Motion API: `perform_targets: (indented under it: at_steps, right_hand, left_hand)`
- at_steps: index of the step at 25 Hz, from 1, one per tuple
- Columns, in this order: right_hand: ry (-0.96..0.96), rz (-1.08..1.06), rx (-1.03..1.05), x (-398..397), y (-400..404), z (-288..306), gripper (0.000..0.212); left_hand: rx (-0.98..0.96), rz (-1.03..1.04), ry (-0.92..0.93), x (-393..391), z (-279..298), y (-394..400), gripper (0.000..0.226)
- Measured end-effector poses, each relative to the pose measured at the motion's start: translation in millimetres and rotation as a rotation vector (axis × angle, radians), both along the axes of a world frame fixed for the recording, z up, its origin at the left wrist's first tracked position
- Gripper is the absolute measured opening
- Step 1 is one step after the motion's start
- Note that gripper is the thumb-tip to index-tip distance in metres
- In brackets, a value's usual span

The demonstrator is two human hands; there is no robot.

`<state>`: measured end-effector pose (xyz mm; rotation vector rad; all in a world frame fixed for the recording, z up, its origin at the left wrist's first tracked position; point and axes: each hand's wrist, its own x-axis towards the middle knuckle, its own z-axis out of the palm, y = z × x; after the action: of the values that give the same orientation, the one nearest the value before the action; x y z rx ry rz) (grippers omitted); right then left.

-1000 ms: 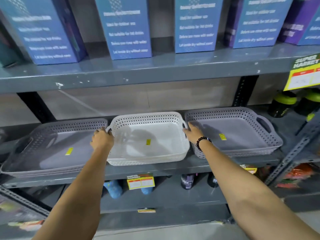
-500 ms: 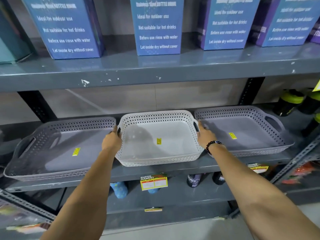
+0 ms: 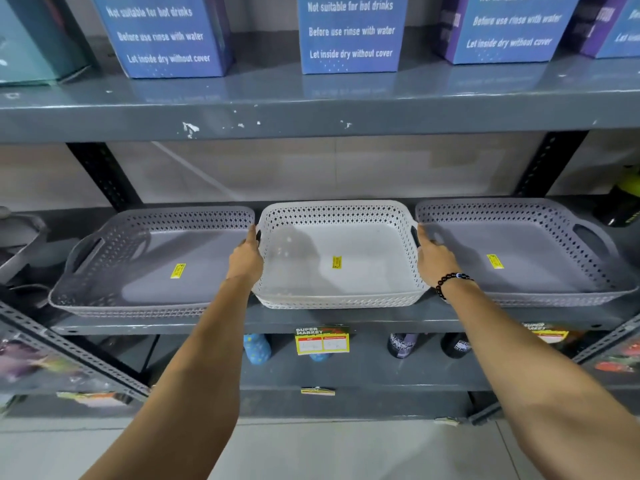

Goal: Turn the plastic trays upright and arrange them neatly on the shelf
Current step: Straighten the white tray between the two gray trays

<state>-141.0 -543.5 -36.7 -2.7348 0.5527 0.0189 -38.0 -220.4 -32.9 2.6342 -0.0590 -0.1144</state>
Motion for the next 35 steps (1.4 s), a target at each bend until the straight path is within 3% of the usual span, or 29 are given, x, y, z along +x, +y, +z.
perform_targets:
  at_steps: [35]
  right_hand:
    - [0.015,-0.015,0.001,-15,4,1,0.075]
  left_hand:
    - [-0.001,0.024,-0.059,-14,-4,-4,0.063]
